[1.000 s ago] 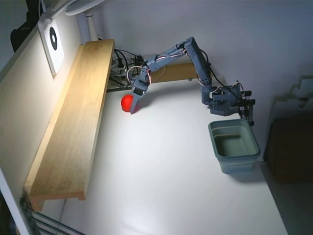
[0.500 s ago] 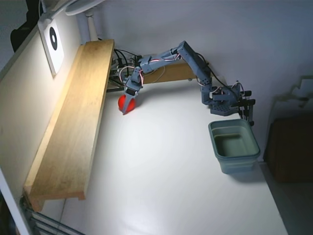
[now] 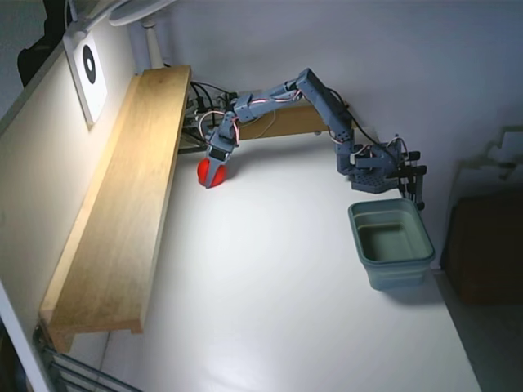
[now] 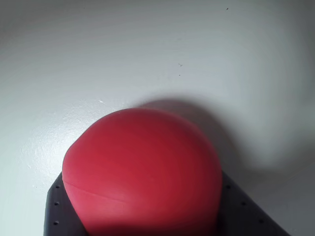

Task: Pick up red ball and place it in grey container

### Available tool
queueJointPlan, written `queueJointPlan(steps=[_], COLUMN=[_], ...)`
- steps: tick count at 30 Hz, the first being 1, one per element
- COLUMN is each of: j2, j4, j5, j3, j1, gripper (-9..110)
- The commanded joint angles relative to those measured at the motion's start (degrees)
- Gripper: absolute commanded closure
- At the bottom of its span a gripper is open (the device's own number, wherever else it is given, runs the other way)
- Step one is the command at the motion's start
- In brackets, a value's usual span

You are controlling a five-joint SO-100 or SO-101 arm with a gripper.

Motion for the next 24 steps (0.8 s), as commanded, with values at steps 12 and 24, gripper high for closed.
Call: queueJointPlan(steps=[12, 24], j2=[2.5, 1.3], j4=[10.3, 25.9], j5=[0.2, 0.2], j3=[-8.4, -25.2], j1=[1.6, 1.6], gripper=[78, 78])
